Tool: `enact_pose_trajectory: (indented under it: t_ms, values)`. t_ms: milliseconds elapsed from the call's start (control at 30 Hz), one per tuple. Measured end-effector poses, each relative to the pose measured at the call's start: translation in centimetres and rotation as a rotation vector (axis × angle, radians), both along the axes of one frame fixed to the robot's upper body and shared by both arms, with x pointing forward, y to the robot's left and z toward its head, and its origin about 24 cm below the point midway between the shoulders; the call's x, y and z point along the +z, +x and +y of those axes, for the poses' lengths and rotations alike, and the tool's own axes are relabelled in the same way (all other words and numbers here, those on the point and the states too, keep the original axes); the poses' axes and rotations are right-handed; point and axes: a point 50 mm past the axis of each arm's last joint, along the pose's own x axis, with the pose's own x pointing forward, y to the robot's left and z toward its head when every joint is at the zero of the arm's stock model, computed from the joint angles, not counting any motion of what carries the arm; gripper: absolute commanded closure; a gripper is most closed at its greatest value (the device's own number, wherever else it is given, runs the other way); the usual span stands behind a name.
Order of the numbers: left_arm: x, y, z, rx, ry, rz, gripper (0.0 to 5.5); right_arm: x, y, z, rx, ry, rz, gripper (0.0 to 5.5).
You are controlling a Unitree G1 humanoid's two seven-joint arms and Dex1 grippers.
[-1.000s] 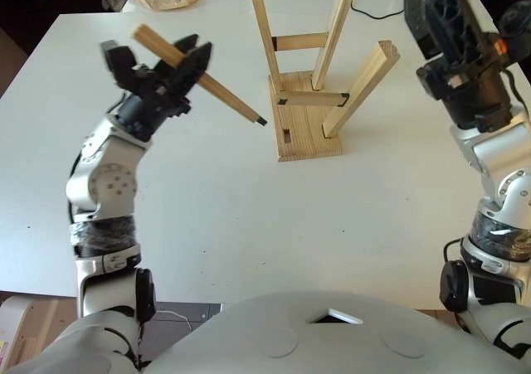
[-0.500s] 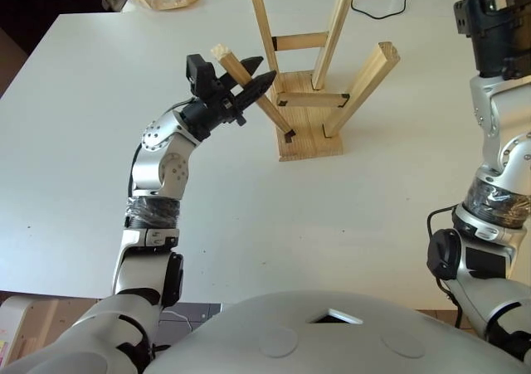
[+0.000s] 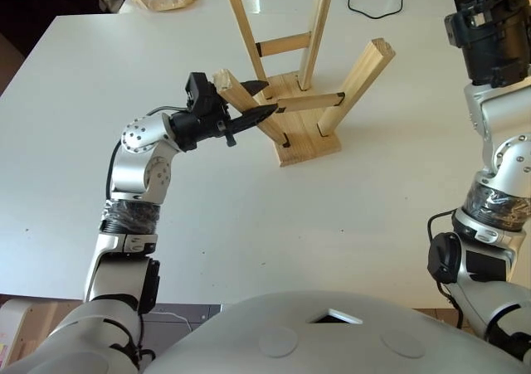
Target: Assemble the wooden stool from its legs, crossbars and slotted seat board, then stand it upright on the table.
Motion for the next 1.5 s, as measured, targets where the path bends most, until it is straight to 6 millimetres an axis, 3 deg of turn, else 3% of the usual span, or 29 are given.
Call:
enact_pose_trajectory:
  t_ms: [400,567,667,800,967,1167,1367,1500]
  values:
    - [-0.1,-0.7,0.4,-0.041,0.048,0.045,3.46,-0.9,-0.7,1.5,0.01,-0.105,-0.011,1.8]
    - [0.0,-1.0,0.2,-0.027,0.052,0.046,3.46,0.5,-1.9,2.4,0.029,-0.143,-0.089,1.8]
    - [-0.1,-1.5,0.1,-0.006,0.051,0.042,3.46,1.7,-2.9,4.3,0.038,-0.241,-0.153,2.14]
    - [-0.2,-2.1,-0.1,0.017,0.05,0.036,3.46,1.5,-4.4,6.9,0.046,-0.415,-0.192,2.75]
    - [-0.3,-2.8,-0.3,0.066,0.042,0.031,3.46,-1.8,-5.3,9.1,-0.052,-0.804,-0.208,3.5]
    - [-0.4,-3.2,-0.8,0.089,0.054,0.021,3.46,-6.1,-4.7,9.7,-0.141,-0.981,-0.149,4.53]
    - [-0.4,-3.1,-1.5,0.079,0.089,0.003,3.46,-8.5,-4.1,10.4,-0.178,-1.109,-0.158,5.5]
    - [-0.3,-3.1,-1.8,0.076,0.103,-0.003,3.46,-10.7,-4.8,10.8,-0.075,-1.185,-0.119,5.5]
